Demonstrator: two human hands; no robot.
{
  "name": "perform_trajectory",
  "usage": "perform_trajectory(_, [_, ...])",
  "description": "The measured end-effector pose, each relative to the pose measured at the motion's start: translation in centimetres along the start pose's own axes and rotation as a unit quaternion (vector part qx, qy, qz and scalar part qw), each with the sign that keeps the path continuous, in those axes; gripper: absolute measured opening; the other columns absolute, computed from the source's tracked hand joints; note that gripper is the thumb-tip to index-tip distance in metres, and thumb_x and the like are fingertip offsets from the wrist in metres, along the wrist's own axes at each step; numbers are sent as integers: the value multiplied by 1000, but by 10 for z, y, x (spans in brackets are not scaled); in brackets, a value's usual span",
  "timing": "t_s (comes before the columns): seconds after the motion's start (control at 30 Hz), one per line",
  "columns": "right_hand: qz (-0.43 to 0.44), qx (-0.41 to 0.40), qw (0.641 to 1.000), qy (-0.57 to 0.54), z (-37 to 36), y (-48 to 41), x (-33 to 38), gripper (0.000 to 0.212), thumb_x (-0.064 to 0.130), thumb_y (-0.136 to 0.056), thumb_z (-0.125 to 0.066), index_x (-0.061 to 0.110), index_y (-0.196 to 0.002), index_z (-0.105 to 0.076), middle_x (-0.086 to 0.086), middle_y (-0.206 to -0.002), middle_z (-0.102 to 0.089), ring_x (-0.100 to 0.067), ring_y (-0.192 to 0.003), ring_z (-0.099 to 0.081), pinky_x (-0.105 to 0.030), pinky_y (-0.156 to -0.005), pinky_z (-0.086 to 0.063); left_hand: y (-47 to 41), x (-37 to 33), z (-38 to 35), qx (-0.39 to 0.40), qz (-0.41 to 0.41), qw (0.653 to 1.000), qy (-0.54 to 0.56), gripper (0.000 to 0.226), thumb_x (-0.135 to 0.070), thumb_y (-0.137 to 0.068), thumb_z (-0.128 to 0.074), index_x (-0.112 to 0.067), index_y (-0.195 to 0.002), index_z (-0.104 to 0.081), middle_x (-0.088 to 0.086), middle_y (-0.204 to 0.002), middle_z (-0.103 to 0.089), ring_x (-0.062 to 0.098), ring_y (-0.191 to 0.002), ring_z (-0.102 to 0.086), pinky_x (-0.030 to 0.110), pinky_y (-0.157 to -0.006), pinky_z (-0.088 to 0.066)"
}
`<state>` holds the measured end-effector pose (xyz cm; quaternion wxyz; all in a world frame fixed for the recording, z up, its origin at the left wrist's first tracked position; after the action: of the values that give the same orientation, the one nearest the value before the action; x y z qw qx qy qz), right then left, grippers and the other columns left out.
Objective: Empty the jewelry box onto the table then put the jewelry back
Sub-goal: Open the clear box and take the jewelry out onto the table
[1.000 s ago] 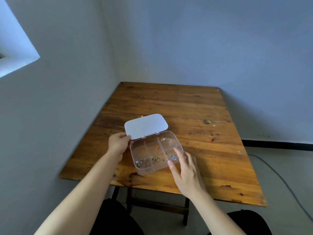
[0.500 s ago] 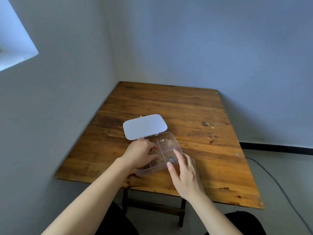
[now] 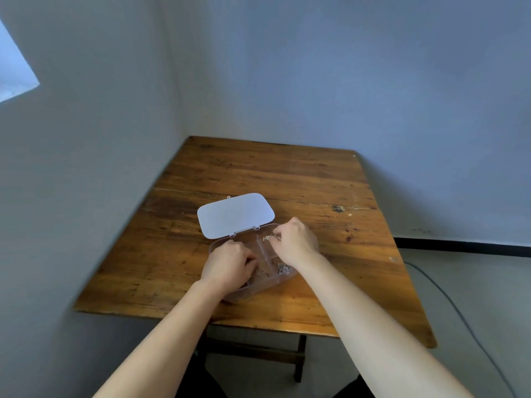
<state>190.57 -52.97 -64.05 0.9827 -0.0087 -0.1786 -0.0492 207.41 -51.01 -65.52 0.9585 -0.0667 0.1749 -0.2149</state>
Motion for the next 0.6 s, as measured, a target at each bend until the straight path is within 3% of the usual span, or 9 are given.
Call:
perform_trajectory(0.1, [-45,-7,997,57,-6,-13,16,43,54,-89,-64,13,-97,-73,-5,-107,-63,-29,-100,-62,-33,-69,-46,0,1,-1,4,2,1000,3,15,-35,-91,-64,-30,-94,-78,-10,-86,-71,7,-77,-59,24,-66,-55])
perform_trajectory(0.27, [-82,-34,995,55,-10,-16,19,40,55,-84,-72,17,-95,-75,-4,-108,-66,-25,-104,-62,-32,-71,-49,-1,1,-1,4,6,1000,9,15,-34,-91,-64,-30,-94,-78,-11,-85,-71,6,-76,-58,22,-64,-55])
perform_trajectory(0.37, [-78,-1,997,5,-12,-15,16,29,46,-89,-69,20,-82,-79,-3,-110,-64,-23,-112,-58,-30,-70,-48,0,1,0,14,2,1000,12,18,-33,-92,-60,-28,-92,-78,-10,-85,-70,7,-77,-58,25,-64,-56])
perform_trajectory(0.47, [-57,58,995,-50,-8,-14,12,31,40,-93,-66,18,-77,-80,-2,-110,-66,-20,-112,-59,-31,-72,-48,-2,0,5,37,2,998,48,22,-29,-92,-59,-25,-79,-76,-11,-75,-67,8,-70,-57,21,-58,-45])
perform_trajectory(0.6, [-58,65,982,-167,14,-5,3,30,42,-95,-62,19,-83,-77,5,-90,-69,-20,-90,-64,-31,-74,-49,-5,1,20,43,42,984,170,25,-24,-93,-60,-20,-74,-75,-5,-70,-71,13,-66,-64,34,-61,-54])
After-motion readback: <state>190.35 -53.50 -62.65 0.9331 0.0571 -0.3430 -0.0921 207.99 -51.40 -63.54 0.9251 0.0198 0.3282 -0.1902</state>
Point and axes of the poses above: each hand's wrist, its own y-axis away from the middle knuckle, its own z-axis out of the back of the hand, x = y × z, the point moved 3 cm from there along -y, towards the middle knuckle
